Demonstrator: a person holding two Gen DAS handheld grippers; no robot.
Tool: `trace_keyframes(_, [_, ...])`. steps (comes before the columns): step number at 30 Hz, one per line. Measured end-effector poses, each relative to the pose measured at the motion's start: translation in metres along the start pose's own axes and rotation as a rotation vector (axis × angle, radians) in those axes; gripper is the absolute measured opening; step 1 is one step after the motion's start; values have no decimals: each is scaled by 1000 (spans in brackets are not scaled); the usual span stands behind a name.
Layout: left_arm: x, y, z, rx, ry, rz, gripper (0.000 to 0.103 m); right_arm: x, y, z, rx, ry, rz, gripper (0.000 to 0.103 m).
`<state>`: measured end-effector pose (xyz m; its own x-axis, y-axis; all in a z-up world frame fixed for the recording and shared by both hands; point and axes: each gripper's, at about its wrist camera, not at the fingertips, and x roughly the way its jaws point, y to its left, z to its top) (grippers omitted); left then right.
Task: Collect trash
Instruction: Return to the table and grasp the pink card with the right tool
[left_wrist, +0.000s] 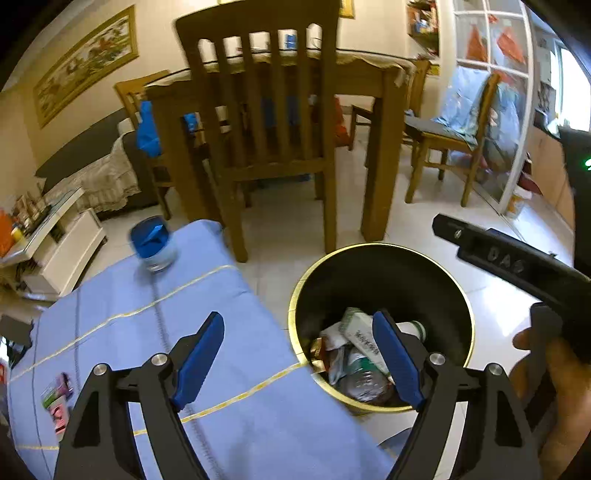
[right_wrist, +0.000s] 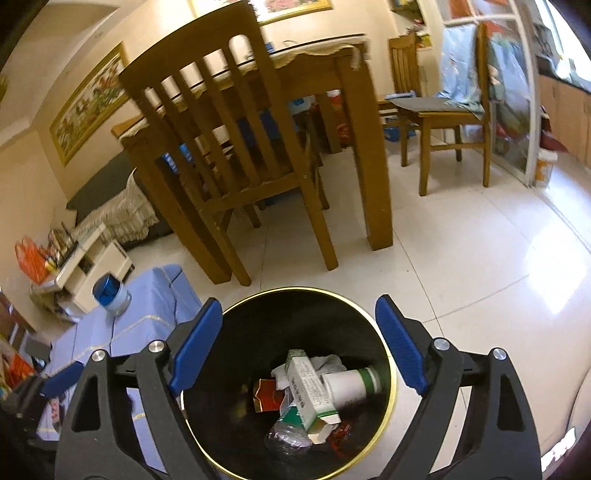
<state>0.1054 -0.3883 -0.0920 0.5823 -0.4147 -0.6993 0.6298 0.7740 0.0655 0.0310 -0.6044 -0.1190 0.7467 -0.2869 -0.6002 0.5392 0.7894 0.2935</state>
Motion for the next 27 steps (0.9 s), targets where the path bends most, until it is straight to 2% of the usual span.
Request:
trace_keyframes(4, [-25,38,-15,-47,-23,33,89,4,40,-6,-105,2,31,85])
trace_keyframes(7, [-44,74,-38,-76,-30,92,96,8,72,-14,-184,25,74,89])
trace_keyframes(10, [-63,123,-75,-100,-28,183,96,13,111,-30,-286,85,160,89])
trace_keyframes(11, [-72,150,-94,-123,-23,244,96,13,124,-37,-323,101,185,90])
trace_keyframes(13, [-83,186,-116,-169,-16,307,96,11,156,-57,-403,148,236,90])
trace_keyframes(14, [-91,216,-134,-216,-3,362,96,9,170,-66,-420,171,268,90])
trace_keyframes(19, [-117,312,-176,-379,31,561,96,-6,270,-129,-548,306,494,93])
trace_keyframes(21, [-126,337,-184,-451,32,570,96,-6,314,-148,-601,371,578,94])
trace_keyframes(24, [-140,364,-192,-560,8,537,96,3,359,-162,-608,463,673,94])
trace_keyframes(27, [-144,373,-195,-600,3,491,96,29,389,-163,-539,546,697,94])
